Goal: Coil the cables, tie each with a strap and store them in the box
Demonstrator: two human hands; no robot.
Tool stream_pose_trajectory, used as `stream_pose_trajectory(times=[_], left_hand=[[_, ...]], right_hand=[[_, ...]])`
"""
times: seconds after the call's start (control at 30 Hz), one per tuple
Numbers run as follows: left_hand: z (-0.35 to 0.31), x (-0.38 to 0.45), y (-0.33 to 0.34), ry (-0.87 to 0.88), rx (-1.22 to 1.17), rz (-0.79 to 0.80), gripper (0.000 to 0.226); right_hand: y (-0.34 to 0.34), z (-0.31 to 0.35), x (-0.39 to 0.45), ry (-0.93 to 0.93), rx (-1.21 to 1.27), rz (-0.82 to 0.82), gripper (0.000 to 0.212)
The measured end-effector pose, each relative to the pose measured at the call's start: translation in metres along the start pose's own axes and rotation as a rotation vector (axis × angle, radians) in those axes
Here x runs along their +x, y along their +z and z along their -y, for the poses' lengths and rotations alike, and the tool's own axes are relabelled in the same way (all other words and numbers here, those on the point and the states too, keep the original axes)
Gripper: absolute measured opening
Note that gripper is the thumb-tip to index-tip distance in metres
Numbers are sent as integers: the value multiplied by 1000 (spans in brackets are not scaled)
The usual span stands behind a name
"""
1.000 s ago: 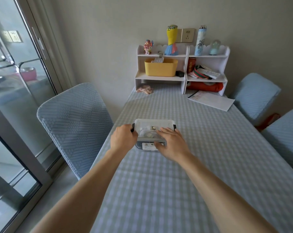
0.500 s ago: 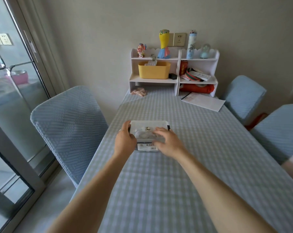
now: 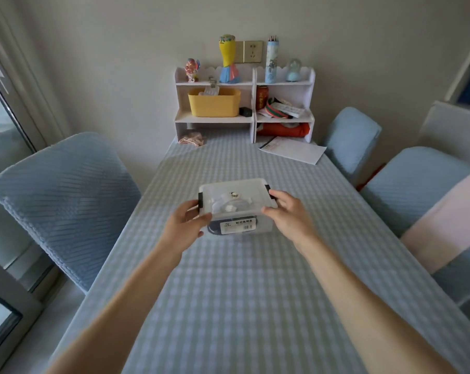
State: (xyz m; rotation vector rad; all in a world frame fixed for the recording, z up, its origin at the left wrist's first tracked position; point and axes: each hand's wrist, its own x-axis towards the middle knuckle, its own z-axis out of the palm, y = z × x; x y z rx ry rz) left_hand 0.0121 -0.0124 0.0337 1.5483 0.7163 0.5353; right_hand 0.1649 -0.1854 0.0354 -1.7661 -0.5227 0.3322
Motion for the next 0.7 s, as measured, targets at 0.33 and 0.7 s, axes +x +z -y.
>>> stream_pose_trajectory(times=[0.33, 0.7], left_hand=[[-13, -12, 147, -30, 37, 209, 47], [-11, 0, 217, -42, 69, 184, 39]], right_hand=[[-144, -39, -22, 71, -22, -252, 49], [-198, -76, -6, 19, -241, -356, 40]])
